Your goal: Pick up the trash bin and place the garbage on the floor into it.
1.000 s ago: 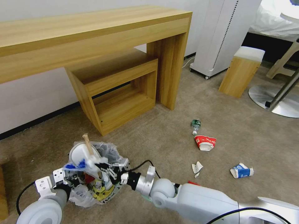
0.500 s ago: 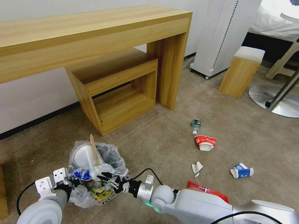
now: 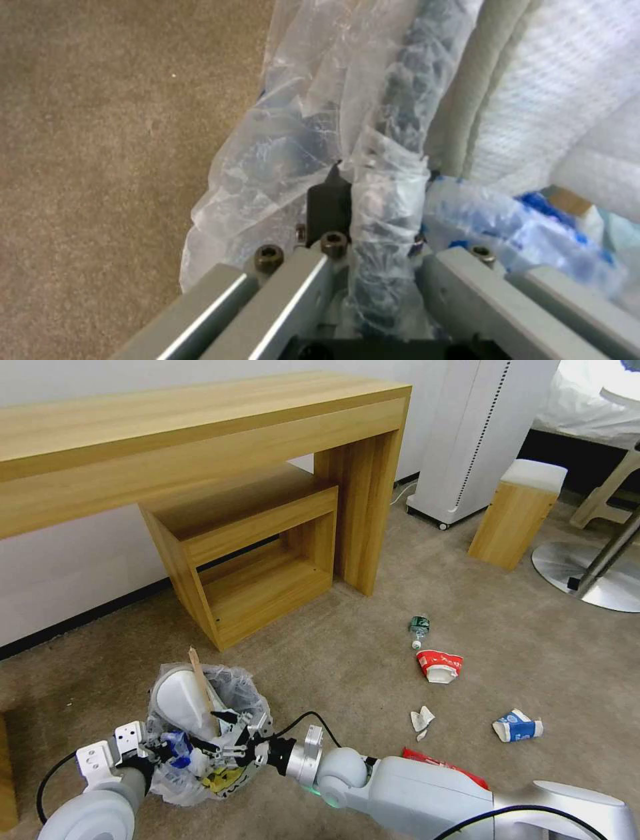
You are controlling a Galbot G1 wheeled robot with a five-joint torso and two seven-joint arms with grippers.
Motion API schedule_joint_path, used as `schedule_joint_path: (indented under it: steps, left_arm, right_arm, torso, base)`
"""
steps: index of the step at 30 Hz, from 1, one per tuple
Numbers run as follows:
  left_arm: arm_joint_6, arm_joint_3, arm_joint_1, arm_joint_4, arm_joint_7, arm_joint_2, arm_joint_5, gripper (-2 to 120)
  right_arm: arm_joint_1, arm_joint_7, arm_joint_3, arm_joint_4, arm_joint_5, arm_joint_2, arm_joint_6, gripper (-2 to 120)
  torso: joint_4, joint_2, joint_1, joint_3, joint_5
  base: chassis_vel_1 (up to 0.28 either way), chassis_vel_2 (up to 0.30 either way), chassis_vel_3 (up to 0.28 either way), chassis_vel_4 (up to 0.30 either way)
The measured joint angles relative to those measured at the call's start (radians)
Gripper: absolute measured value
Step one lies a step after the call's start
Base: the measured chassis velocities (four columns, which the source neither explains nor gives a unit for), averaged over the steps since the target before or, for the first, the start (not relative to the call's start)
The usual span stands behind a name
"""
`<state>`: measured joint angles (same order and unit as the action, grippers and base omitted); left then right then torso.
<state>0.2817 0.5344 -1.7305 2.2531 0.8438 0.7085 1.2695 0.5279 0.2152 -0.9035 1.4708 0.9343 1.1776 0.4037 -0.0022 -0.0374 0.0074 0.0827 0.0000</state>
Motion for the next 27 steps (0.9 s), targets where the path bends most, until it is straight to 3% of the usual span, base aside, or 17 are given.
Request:
schedule_joint_path:
  steps: [1, 5, 12, 14, 16, 18, 27]
  left_arm:
    - [0.000, 0.002, -0.002, 0.002, 0.000, 0.000, 0.000, 0]
    - [0.000, 0.009, -0.006, 0.009, 0.002, -0.007, 0.006, 0]
    - [0.001, 0.016, -0.016, 0.025, 0.004, -0.014, 0.010, 0]
    - [0.003, 0.015, -0.016, 0.032, -0.001, -0.017, 0.010, 0]
    - [0.004, 0.015, -0.016, 0.033, -0.003, -0.018, 0.010, 0]
    - [0.012, 0.013, -0.015, 0.038, -0.019, -0.019, 0.008, 0]
    - [0.012, 0.011, -0.023, 0.048, -0.044, -0.004, -0.028, 0]
  right_arm:
    - [-0.001, -0.003, 0.016, 0.009, 0.003, -0.007, 0.000, 95]
    - [-0.006, -0.025, 0.077, 0.060, 0.011, -0.031, -0.009, 100]
    - [-0.044, -0.092, 0.209, 0.168, 0.044, -0.142, -0.015, 100]
    - [-0.045, -0.162, 0.295, 0.189, 0.036, -0.204, -0.042, 100]
    - [-0.042, -0.180, 0.313, 0.189, 0.028, -0.212, -0.050, 100]
    - [-0.007, -0.279, 0.408, 0.187, -0.020, -0.248, -0.071, 100]
    - [0.160, -0.471, 0.651, 0.208, -0.152, -0.283, -0.105, 100]
  torso:
    - [0.0000, 0.000, 0.000, 0.000, 0.0000]
    - [0.0000, 0.000, 0.000, 0.000, 0.0000]
    - [0.0000, 0.000, 0.000, 0.000, 0.0000]
    - [-0.0002, 0.000, 0.000, 0.000, 0.0001]
    - [-0.0001, 0.000, 0.000, 0.000, 0.0002]
    - [-0.0001, 0.000, 0.000, 0.000, 0.0003]
    - [0.0001, 0.000, 0.000, 0.000, 0.0002]
  base:
    - [0.000, 0.000, 0.000, 0.000]
    - [0.000, 0.000, 0.000, 0.000]
    - [0.000, 0.000, 0.000, 0.000]
    - [0.000, 0.000, 0.000, 0.000]
    - [0.000, 0.000, 0.000, 0.000]
    - [0.000, 0.000, 0.000, 0.000]
    - [0.000, 0.000, 0.000, 0.000]
